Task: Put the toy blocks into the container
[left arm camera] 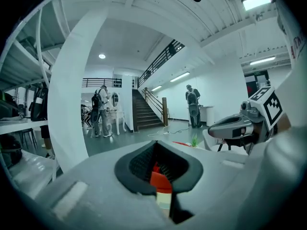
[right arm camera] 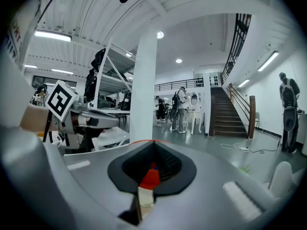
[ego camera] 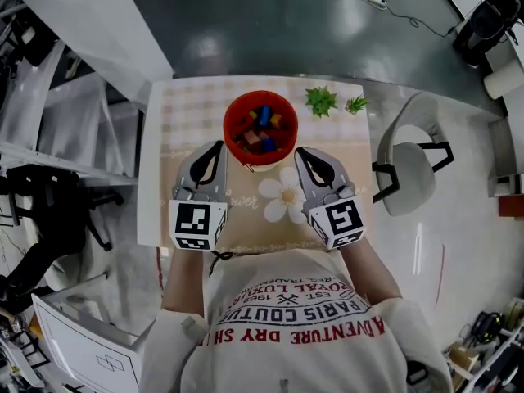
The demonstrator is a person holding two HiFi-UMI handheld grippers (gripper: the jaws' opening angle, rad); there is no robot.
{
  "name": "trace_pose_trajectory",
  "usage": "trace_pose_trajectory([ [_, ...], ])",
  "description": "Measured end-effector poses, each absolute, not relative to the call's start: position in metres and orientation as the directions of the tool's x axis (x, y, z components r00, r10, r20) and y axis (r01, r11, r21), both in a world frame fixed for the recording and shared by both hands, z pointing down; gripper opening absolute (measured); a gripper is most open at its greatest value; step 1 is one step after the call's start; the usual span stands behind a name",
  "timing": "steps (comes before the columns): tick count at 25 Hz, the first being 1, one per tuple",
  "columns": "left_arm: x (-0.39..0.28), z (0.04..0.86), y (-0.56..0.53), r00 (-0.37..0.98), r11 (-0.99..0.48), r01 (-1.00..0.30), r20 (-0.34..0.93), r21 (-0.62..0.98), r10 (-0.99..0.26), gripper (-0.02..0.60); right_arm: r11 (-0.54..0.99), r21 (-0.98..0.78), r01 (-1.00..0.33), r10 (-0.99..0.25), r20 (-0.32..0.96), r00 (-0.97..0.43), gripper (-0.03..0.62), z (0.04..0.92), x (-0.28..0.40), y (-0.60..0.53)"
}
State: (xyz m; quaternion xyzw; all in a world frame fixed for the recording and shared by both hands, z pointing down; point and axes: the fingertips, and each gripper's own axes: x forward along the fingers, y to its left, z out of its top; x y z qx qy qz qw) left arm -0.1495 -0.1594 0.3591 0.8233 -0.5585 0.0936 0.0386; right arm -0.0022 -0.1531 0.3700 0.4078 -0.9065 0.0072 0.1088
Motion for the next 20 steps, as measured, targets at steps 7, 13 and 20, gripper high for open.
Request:
trace_pose_trajectory([
  [7, -0.162, 0.353, -0.129, 0.416, -0.43, -0.902, 0.181, -0.044, -0.891, 0.006, 0.671, 0.096, -0.735, -0.74, 0.149, -0.656, 0.002, 0.356, -0.019, -0.134],
  [13, -0.174, 0.354, -0.117, 0.436, -0.449, -0.893, 0.179, -0.039, -0.882, 0.006, 0.668, 0.103, -0.737, -0.743, 0.155, -0.651, 0.002, 0.356, -0.031, -0.127],
  [20, -0.179, 0.352, -0.113, 0.448, -0.461, -0.887, 0.172, -0.04, -0.877, 0.006, 0.668, 0.113, -0.735, -0.742, 0.169, -0.649, 0.002, 0.358, -0.038, -0.123],
])
